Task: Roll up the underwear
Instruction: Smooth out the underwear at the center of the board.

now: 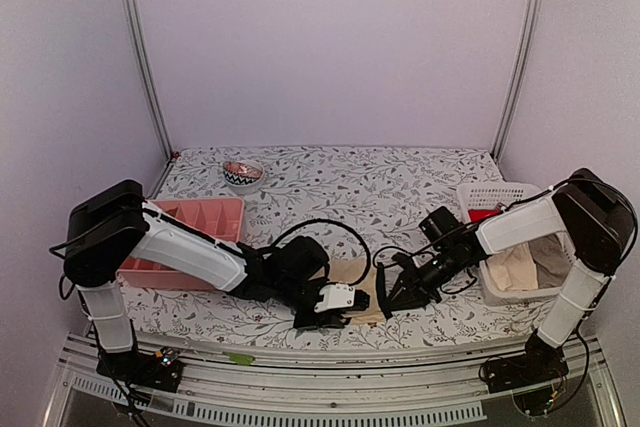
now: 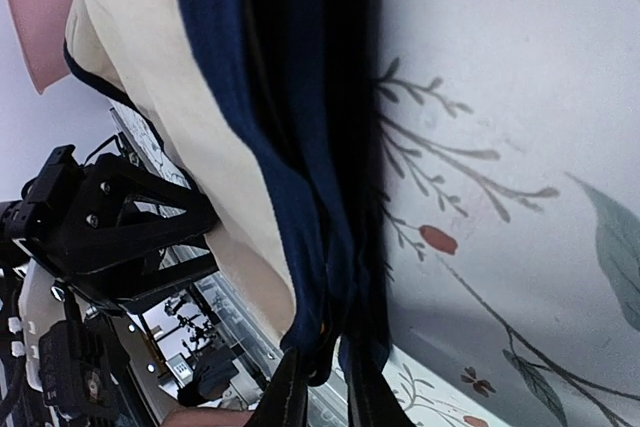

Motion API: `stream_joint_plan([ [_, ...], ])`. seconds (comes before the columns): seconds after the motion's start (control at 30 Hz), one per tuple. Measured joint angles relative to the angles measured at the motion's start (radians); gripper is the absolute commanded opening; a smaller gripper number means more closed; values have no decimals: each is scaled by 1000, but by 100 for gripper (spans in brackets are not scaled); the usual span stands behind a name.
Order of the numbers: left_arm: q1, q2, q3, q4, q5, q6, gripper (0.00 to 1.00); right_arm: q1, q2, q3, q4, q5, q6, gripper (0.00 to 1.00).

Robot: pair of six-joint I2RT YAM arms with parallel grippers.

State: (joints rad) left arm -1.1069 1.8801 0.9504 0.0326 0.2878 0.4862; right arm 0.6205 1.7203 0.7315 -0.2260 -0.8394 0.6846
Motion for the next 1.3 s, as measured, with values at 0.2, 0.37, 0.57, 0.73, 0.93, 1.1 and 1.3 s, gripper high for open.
stream_joint_plan([
  [0.2,0,6,4,11,-9,-2,29,0,2,29,-3,9,3,16],
  [0.37,-1,6,4,16,-10,-5,31,0,2,43,-9,19,4,21],
  [0.57,-1,6,4,15,-13,-5,24,0,12,50,-19,23,-10,0],
  [0.73,-1,5,4,14,-14,-3,21,0,22,50,-36,26,-19,0],
  [0.93,-12,-3,10,8,-13,-4,34,0,20,51,-43,27,-27,0],
  [1.1,-13,-24,12,2,-13,-9,31,0,3,51,-50,34,-31,0],
  [1.3,-8,-42,11,-4,-31,-8,29,0,0,54,-58,38,-35,0],
])
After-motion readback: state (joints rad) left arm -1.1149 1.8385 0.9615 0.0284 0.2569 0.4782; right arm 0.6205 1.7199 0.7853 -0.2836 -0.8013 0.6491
